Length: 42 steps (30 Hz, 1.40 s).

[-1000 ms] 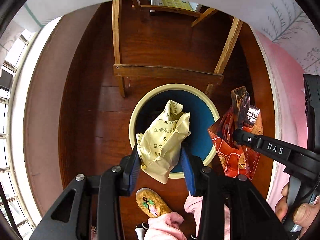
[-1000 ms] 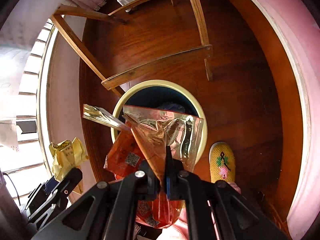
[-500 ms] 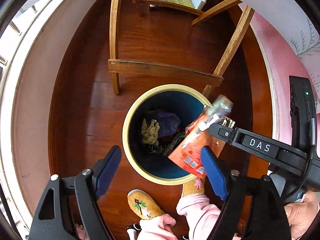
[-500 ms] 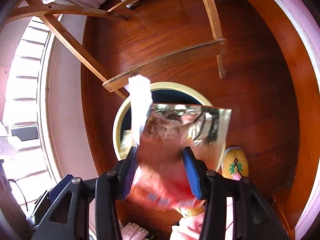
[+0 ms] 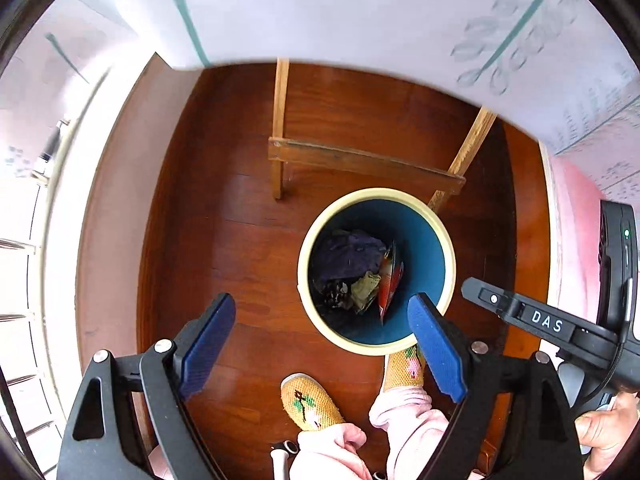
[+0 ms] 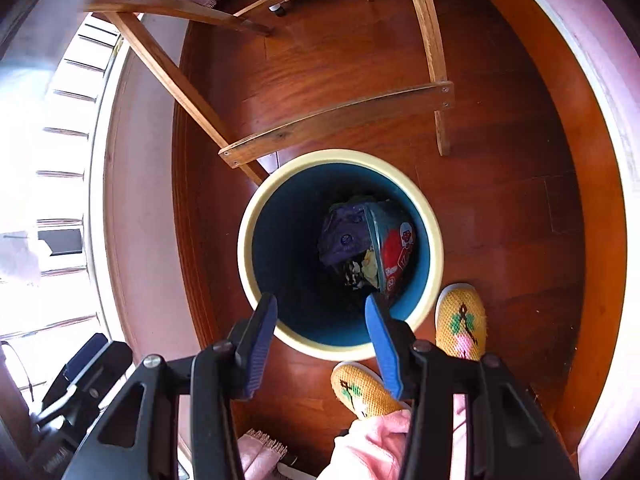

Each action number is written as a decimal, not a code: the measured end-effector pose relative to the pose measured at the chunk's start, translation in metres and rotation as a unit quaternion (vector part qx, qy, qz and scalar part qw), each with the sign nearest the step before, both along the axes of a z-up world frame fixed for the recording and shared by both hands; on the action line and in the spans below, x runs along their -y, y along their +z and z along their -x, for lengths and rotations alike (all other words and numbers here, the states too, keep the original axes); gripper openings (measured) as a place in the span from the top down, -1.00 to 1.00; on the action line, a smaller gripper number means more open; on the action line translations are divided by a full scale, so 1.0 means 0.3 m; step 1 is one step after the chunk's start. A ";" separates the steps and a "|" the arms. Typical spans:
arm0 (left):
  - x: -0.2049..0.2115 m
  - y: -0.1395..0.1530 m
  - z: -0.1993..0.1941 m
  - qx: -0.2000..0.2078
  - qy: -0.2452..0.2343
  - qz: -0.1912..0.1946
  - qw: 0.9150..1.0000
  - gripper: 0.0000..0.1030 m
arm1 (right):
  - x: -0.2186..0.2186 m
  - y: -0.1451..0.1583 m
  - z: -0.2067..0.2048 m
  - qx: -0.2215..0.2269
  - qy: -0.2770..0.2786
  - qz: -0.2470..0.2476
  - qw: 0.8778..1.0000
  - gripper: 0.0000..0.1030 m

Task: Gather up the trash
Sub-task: 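Raise both tools back toward the table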

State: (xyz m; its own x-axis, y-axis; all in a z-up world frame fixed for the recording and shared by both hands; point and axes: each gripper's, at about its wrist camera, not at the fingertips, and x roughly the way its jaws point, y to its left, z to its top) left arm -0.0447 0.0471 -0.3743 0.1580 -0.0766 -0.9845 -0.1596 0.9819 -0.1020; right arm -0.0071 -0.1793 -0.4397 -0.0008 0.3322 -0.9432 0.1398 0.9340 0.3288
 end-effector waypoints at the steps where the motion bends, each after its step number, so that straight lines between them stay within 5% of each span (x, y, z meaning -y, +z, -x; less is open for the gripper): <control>1: -0.003 0.035 0.002 0.004 -0.001 -0.003 1.000 -0.69 | 0.004 0.027 0.010 0.001 0.000 0.000 1.000 0.10; 12: -0.005 0.607 -0.017 0.104 -0.047 -0.016 0.993 -0.81 | 0.015 0.543 0.066 0.065 -0.005 -0.008 0.998 0.10; 20: 0.014 1.010 -0.042 0.207 -0.094 -0.030 0.973 -0.92 | 0.032 0.970 0.043 0.163 -0.022 -0.015 0.986 0.10; 27: 0.041 1.234 -0.099 0.259 -0.109 -0.041 0.959 -0.92 | 0.091 1.194 -0.017 0.235 -0.039 -0.008 0.971 0.10; 34: 0.076 1.317 -0.209 0.261 -0.085 -0.053 0.960 -0.92 | 0.174 1.313 -0.139 0.266 -0.053 -0.017 0.962 0.10; 42: 0.166 1.240 -0.485 0.207 -0.039 -0.088 0.974 -0.92 | 0.278 1.263 -0.466 0.250 -0.034 -0.046 0.967 0.10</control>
State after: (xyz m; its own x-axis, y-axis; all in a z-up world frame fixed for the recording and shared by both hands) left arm 0.1007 -0.0028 -0.0024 0.5448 0.0605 -0.8364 -0.0653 0.9974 0.0296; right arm 0.1326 -0.2627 -0.0607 0.4726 0.3983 -0.7861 0.0021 0.8915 0.4530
